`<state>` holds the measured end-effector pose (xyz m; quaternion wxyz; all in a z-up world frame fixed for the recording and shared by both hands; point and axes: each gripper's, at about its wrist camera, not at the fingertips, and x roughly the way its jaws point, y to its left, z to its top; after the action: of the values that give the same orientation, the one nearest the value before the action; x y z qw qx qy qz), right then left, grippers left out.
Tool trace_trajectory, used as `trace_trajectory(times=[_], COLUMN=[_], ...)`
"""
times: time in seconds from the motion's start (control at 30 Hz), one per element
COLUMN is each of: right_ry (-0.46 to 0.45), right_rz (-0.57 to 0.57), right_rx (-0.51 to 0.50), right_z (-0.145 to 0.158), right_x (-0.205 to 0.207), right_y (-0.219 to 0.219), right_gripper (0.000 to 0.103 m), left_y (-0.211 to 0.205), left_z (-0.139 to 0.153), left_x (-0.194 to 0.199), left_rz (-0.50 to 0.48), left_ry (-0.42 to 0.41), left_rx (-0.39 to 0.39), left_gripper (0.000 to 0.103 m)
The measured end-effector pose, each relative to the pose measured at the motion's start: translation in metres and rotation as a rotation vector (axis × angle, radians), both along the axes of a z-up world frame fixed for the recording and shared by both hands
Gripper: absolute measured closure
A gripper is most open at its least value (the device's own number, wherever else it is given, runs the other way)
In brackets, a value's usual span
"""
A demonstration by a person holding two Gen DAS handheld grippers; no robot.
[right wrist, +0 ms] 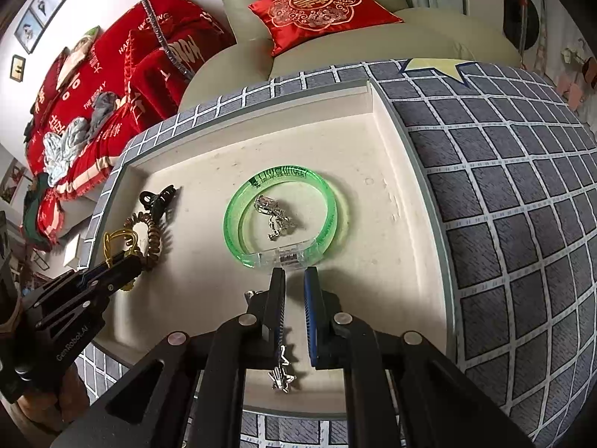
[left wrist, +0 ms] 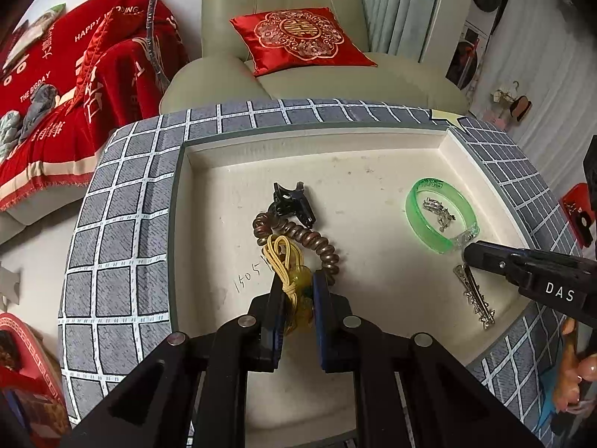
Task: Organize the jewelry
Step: 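Lower the yellow cord bracelet into the tray with the left tool while the right releases the star charm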
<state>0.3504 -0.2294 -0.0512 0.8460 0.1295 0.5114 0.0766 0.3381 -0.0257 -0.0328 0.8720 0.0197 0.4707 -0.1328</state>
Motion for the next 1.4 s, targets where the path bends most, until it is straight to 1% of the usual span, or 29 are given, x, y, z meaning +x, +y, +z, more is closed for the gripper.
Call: trace_trajectory(times=[0.2, 0.3, 0.33, 0.37, 0.4, 0.43, 0.47, 0.57, 0.73, 1.17, 1.2, 1.23, 1.27, 1.3, 1.33, 1.4], right_ry=[0.004, -0.018, -0.028, -0.040, -0.053, -0.062, -0.078, -0.105, -0.120, -0.130, -0.134, -0.137, -0.139, -0.140, -0.140, -0.144], right_rz=[0.002, 0.003, 0.003, 0.002, 0.002, 0.002, 0.001, 0.010, -0.001, -0.004, -0.001, 0.002, 0.003, 0.006, 0.008, 0.008], right_rx=[0.026, 0.048, 0.056, 0.062, 0.067, 0.069, 0.067, 0.053, 0.065, 0.060, 0.061, 0.063, 0.070, 0.077, 0.076, 0.047], right_z=[0.002, 0.011, 0.015, 0.019, 0.023, 0.025, 0.030, 0.040, 0.050, 0.053, 0.053, 0.053, 0.053, 0.053, 0.053, 0.054], right_x=[-0.002, -0.007, -0.010, -0.013, -0.015, -0.019, -0.023, -0.035, -0.052, -0.093, -0.098, -0.102, -0.106, -0.109, -0.112, -0.117], right_y=[0.001, 0.001, 0.001, 0.001, 0.000, 0.000, 0.000, 0.002, -0.001, -0.004, -0.003, -0.003, -0.003, -0.003, -0.003, -0.003], right_gripper=[0.091, 0.091, 0.088, 0.083, 0.067, 0.048, 0.044, 0.043, 0.043, 0.043, 0.042, 0.040, 0.038, 0.034, 0.030, 0.026], left_y=[0.002, 0.004, 0.005, 0.005, 0.005, 0.005, 0.005, 0.004, 0.002, 0.007, 0.007, 0.008, 0.009, 0.009, 0.008, 0.009], left_z=[0.001, 0.003, 0.005, 0.006, 0.007, 0.009, 0.010, 0.015, 0.021, 0.039, 0.042, 0.044, 0.048, 0.052, 0.055, 0.058], left_x=[-0.005, -0.007, -0.008, -0.009, -0.009, -0.010, -0.010, -0.011, -0.013, -0.030, -0.033, -0.035, -0.040, -0.046, -0.050, -0.058], left_rz=[0.034, 0.053, 0.058, 0.061, 0.062, 0.062, 0.062, 0.054, 0.054, 0.065, 0.065, 0.066, 0.080, 0.082, 0.066, 0.055], left_ry=[-0.012, -0.019, -0.027, -0.033, -0.041, -0.045, -0.050, -0.065, -0.073, -0.104, -0.107, -0.110, -0.133, -0.164, -0.170, -0.175], left_rx=[0.010, 0.018, 0.018, 0.019, 0.022, 0.025, 0.028, 0.030, 0.025, -0.001, -0.004, -0.005, -0.001, 0.000, 0.002, -0.003], left_gripper=[0.073, 0.073, 0.073, 0.073, 0.073, 0.073, 0.073, 0.073, 0.073, 0.071, 0.038, 0.007, 0.000, 0.000, 0.000, 0.000])
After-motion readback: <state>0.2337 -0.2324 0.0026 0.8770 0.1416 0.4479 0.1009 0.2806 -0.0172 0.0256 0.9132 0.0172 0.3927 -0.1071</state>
